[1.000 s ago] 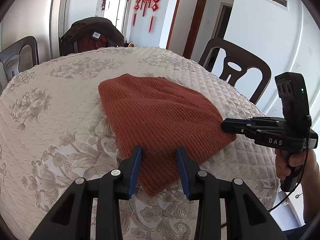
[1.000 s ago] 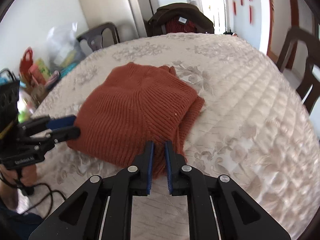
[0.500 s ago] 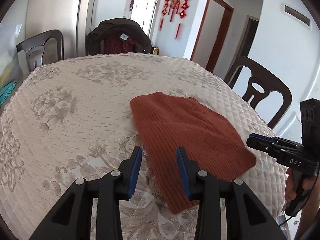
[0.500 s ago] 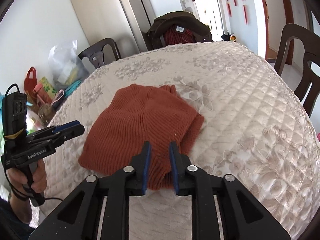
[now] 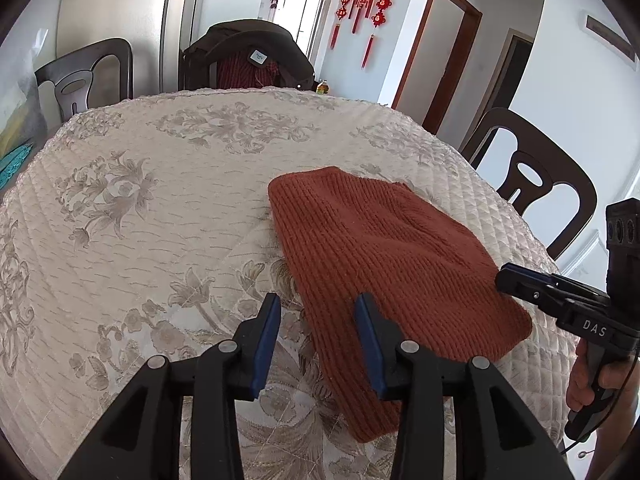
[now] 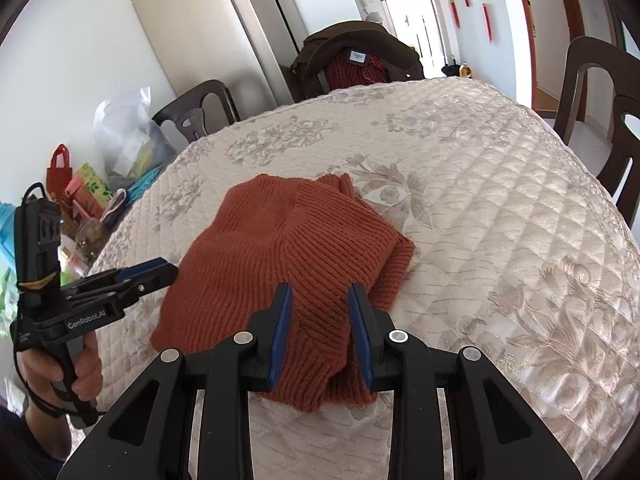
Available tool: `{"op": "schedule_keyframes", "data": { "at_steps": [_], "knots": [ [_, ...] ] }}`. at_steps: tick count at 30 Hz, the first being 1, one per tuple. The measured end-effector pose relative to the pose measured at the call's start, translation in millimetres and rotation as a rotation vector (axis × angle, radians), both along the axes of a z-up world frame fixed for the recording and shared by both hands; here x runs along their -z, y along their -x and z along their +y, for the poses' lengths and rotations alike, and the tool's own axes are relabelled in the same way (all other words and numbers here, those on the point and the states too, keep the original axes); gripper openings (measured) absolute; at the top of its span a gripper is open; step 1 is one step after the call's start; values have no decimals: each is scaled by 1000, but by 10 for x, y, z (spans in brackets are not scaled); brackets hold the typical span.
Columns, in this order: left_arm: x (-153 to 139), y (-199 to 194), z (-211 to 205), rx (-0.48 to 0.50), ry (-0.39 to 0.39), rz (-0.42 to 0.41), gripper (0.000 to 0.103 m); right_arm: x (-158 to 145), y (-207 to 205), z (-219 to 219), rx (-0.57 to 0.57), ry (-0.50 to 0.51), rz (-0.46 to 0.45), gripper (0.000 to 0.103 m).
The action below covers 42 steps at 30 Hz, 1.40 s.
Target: Fold small clothes
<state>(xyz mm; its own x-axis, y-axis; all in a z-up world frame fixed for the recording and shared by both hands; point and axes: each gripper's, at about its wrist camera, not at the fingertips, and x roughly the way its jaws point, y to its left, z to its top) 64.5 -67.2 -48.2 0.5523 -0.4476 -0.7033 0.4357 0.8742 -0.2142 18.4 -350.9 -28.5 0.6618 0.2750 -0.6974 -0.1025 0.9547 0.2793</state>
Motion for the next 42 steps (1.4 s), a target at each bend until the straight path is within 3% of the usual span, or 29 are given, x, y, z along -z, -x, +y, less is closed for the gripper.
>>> {"op": "schedule_keyframes", "data": {
  "at_steps": [9, 15, 19, 26, 28, 31, 35, 42],
  "knots": [
    [21, -24, 4, 6, 6, 6, 44, 93, -67, -88, 29, -5, 44, 30],
    [-43, -67, 81, 3, 72, 7, 44, 62, -71, -207, 63, -53, 38, 30],
    [-22, -158, 127, 7, 130, 37, 46, 114, -140, -365, 96, -145, 54, 54],
    [21, -269, 167, 12, 213, 88, 47, 263, -258, -675, 154, -298, 84, 54],
    [35, -303, 153, 29, 234, 99, 52, 301, -290, -724, 155, -334, 90, 54],
    [127, -370, 112, 34, 241, 149, 53, 331, -343, -748, 143, -392, 90, 54],
    [251, -394, 57, 47, 247, 187, 55, 339, -392, -701, 118, -407, 94, 54],
    [258, -301, 54, 48, 236, 176, 56, 345, -352, -547, 39, -419, 118, 54]
  ]
}}
